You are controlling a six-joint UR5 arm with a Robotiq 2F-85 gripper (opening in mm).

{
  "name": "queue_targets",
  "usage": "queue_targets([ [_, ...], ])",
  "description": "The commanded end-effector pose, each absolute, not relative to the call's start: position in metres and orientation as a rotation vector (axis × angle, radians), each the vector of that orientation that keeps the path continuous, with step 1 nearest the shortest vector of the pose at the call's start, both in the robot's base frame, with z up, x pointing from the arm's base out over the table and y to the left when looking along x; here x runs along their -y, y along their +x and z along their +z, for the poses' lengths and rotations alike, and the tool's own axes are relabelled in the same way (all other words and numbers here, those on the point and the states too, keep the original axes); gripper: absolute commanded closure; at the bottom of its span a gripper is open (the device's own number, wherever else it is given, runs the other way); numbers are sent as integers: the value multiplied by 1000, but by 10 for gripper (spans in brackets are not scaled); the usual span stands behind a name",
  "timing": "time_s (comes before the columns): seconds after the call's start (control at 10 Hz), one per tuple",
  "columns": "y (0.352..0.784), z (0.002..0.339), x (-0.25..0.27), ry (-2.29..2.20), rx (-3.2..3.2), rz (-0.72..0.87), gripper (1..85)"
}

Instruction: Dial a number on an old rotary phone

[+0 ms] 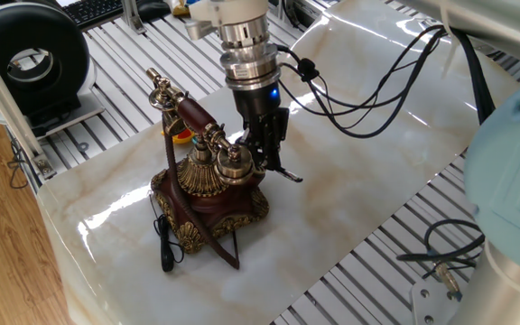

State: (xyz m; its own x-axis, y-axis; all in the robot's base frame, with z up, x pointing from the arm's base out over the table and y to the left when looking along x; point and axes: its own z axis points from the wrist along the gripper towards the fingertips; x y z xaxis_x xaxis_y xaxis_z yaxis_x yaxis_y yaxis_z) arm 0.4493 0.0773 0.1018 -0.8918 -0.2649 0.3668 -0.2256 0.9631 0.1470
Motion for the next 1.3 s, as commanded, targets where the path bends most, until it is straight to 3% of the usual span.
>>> queue_targets([
  [0.0, 453, 99, -79, 357, 2722, -141, 843],
  [0.5, 451, 108, -72, 388, 2722, -112, 843],
  [1.0, 467, 131, -20, 662, 2757, 234, 843],
  [1.2, 479, 130, -22, 763, 2784, 219, 843],
])
